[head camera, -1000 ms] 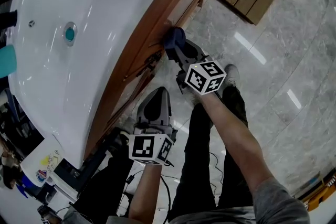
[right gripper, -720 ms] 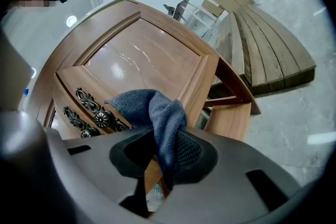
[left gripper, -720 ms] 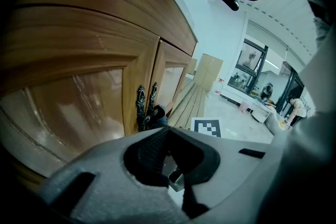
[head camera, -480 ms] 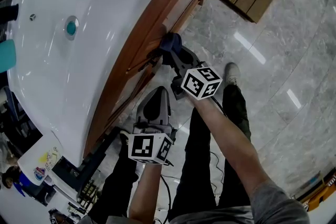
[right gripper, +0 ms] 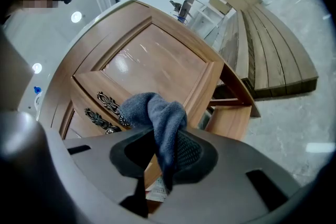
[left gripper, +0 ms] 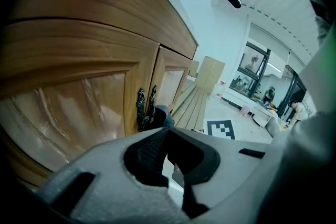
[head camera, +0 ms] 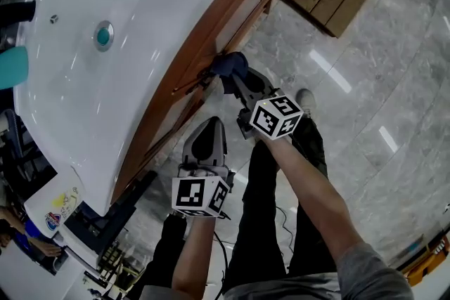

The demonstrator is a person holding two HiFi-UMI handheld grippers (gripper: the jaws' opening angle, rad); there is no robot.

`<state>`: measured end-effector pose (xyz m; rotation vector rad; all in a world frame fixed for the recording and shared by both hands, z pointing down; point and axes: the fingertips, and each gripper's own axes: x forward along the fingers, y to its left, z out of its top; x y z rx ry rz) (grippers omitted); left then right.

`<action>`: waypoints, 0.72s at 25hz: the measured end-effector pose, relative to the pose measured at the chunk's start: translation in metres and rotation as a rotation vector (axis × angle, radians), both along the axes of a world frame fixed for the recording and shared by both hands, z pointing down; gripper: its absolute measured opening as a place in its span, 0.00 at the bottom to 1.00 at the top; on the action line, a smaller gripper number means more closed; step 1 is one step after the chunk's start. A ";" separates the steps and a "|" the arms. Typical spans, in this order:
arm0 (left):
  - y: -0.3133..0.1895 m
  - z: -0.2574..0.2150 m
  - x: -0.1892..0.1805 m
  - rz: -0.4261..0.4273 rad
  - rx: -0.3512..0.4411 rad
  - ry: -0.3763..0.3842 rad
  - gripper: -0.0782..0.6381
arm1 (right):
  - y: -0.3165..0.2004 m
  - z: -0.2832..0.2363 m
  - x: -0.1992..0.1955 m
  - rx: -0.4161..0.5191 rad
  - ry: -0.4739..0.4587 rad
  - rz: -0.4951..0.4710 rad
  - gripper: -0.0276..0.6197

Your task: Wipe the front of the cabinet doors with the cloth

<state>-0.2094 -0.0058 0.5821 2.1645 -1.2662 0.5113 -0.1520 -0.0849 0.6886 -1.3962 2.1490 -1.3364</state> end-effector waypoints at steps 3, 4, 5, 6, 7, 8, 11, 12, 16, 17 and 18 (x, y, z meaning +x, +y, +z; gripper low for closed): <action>-0.001 -0.009 0.006 -0.003 0.009 0.008 0.12 | 0.003 -0.013 0.014 0.009 0.022 0.005 0.17; -0.002 -0.013 0.006 -0.006 0.011 0.009 0.12 | 0.004 -0.019 0.018 0.013 0.025 0.006 0.17; -0.002 -0.017 0.007 -0.011 0.012 0.010 0.12 | 0.004 -0.026 0.021 0.018 0.026 0.003 0.17; -0.003 -0.022 0.008 -0.015 0.012 0.011 0.12 | 0.005 -0.034 0.023 0.024 0.028 -0.003 0.16; -0.003 -0.027 0.009 -0.019 0.014 0.012 0.12 | 0.007 -0.042 0.025 0.029 0.031 -0.011 0.17; -0.004 -0.033 0.012 -0.020 0.016 0.014 0.12 | 0.008 -0.051 0.028 0.035 0.035 -0.020 0.17; -0.007 -0.054 0.022 -0.015 0.034 0.021 0.12 | 0.013 -0.080 0.037 0.048 0.047 -0.044 0.17; -0.008 -0.062 0.025 -0.015 0.041 0.024 0.12 | 0.015 -0.091 0.039 0.051 0.048 -0.050 0.17; -0.012 -0.102 0.030 -0.028 0.066 0.038 0.12 | 0.027 -0.140 0.047 0.065 0.060 -0.070 0.17; -0.013 -0.113 0.031 -0.030 0.073 0.038 0.12 | 0.030 -0.152 0.050 0.069 0.066 -0.076 0.17; -0.013 -0.124 0.032 -0.031 0.081 0.037 0.12 | 0.033 -0.165 0.052 0.072 0.073 -0.082 0.17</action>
